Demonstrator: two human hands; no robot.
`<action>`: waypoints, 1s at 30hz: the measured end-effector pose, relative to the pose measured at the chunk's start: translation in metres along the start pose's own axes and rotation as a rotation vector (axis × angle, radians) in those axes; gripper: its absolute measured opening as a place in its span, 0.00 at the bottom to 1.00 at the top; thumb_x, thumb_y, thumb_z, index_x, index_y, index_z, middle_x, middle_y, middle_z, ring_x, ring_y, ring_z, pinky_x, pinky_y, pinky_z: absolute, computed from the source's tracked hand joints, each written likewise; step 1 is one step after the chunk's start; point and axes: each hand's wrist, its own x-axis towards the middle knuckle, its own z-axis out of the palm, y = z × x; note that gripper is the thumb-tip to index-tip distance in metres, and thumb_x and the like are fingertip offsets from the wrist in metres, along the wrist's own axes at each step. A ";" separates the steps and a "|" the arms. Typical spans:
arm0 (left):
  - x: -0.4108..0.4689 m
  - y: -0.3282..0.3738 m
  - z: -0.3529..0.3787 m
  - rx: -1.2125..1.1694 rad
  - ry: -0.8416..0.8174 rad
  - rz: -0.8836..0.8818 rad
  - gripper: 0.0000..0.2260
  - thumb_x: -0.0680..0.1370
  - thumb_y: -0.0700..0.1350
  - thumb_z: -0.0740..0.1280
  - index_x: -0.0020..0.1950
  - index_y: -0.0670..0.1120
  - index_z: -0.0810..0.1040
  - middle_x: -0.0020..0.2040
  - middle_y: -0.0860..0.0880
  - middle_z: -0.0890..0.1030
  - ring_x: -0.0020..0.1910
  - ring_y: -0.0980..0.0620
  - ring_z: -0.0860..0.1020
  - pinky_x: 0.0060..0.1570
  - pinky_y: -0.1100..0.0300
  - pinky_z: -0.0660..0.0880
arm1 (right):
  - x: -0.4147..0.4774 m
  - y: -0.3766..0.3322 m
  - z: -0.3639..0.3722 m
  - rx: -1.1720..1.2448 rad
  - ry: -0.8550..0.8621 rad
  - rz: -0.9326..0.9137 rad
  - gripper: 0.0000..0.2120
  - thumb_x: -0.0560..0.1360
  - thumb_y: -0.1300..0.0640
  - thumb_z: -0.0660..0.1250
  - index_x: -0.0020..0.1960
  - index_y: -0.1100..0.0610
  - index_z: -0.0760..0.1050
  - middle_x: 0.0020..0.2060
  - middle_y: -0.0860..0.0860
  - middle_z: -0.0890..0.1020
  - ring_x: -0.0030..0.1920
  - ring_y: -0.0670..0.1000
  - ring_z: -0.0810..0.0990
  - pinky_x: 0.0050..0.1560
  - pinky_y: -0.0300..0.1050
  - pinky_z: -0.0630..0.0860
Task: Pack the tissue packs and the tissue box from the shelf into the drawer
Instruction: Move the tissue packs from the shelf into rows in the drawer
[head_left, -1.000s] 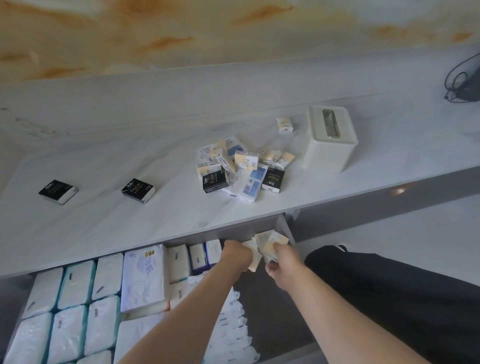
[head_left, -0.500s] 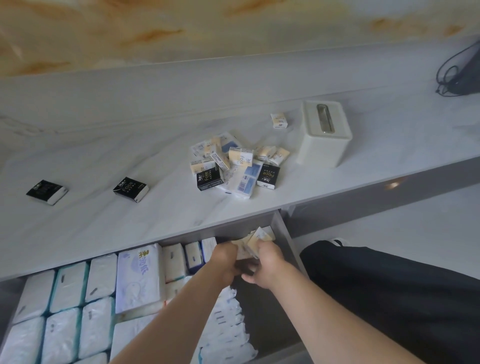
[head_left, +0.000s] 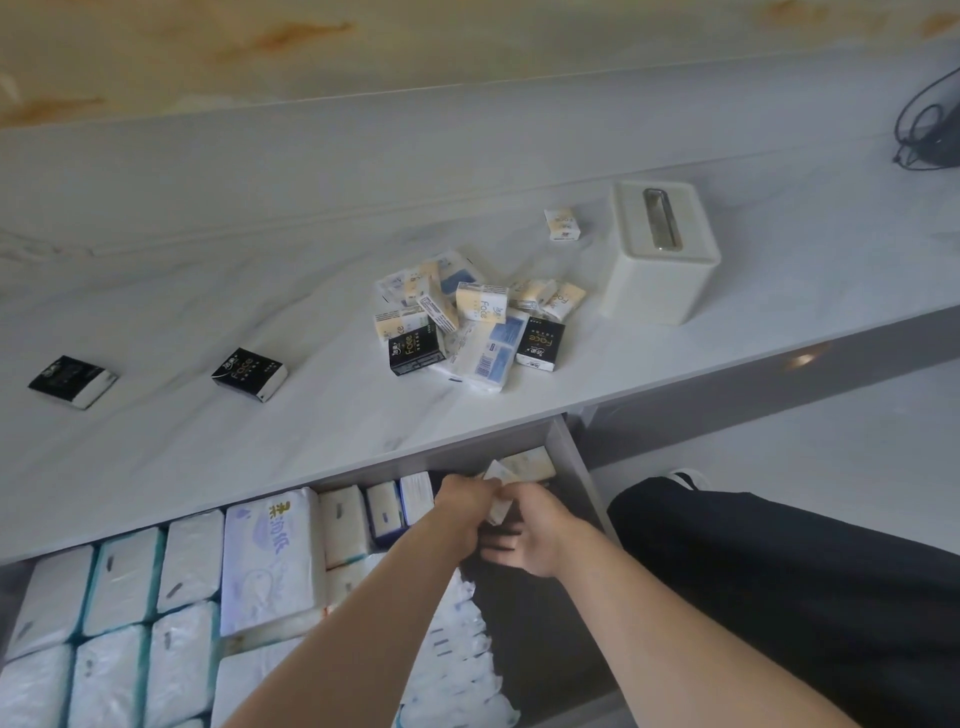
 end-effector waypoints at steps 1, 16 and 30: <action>0.003 -0.002 0.004 0.013 0.028 -0.012 0.13 0.75 0.43 0.69 0.58 0.38 0.77 0.49 0.39 0.82 0.47 0.40 0.82 0.48 0.51 0.80 | 0.004 0.001 -0.001 0.004 0.000 -0.012 0.14 0.78 0.61 0.61 0.63 0.58 0.75 0.54 0.61 0.81 0.56 0.64 0.82 0.64 0.63 0.75; 0.021 -0.013 0.014 0.087 0.187 0.081 0.15 0.80 0.42 0.60 0.64 0.37 0.74 0.60 0.36 0.79 0.58 0.38 0.79 0.53 0.51 0.77 | 0.046 0.006 -0.015 0.121 -0.003 -0.054 0.21 0.78 0.70 0.53 0.63 0.57 0.77 0.57 0.59 0.84 0.61 0.61 0.80 0.69 0.65 0.69; 0.004 0.007 0.014 0.136 0.138 0.090 0.20 0.79 0.48 0.64 0.68 0.40 0.70 0.62 0.41 0.77 0.60 0.41 0.76 0.60 0.50 0.74 | 0.036 0.001 -0.020 0.123 0.060 -0.042 0.21 0.80 0.67 0.50 0.66 0.58 0.74 0.47 0.60 0.84 0.62 0.64 0.78 0.68 0.67 0.69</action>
